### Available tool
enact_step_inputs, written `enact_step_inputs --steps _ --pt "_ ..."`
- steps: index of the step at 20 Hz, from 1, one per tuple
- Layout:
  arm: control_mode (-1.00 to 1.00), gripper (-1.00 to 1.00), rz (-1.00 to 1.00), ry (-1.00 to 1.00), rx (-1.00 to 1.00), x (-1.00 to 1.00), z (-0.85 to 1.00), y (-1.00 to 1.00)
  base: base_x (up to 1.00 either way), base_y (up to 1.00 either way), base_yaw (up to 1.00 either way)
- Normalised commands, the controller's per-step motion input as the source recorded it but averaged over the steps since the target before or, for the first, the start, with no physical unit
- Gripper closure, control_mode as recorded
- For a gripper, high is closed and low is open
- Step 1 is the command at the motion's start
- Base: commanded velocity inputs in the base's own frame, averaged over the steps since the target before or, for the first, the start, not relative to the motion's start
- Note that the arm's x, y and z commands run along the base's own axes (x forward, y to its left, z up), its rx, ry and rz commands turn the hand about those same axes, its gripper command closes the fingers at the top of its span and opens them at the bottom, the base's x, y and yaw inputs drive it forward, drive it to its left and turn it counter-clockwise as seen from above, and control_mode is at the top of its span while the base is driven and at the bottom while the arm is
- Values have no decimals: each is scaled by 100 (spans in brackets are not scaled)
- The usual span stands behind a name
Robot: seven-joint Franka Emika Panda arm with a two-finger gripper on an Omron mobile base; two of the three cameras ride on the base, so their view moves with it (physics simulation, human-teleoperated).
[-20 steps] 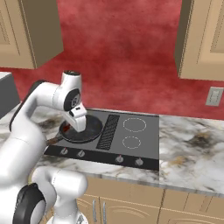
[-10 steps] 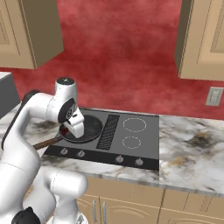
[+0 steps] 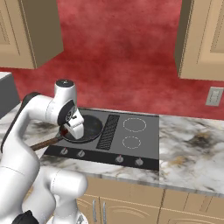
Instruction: Take the chicken drumsticks from the pan and place one on each plate on the dining counter.
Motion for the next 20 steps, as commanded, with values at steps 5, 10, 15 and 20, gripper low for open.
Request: enact_step_inputs --steps 5,10,15,20 --pt "100 100 0 0 0 -9 0 0 -21 0 0" --pt "100 100 0 0 0 0 0 0 -71 0 0" --pt "100 100 0 0 0 0 0 0 -70 13 9" --pt "100 100 0 0 0 0 0 0 -46 82 28"
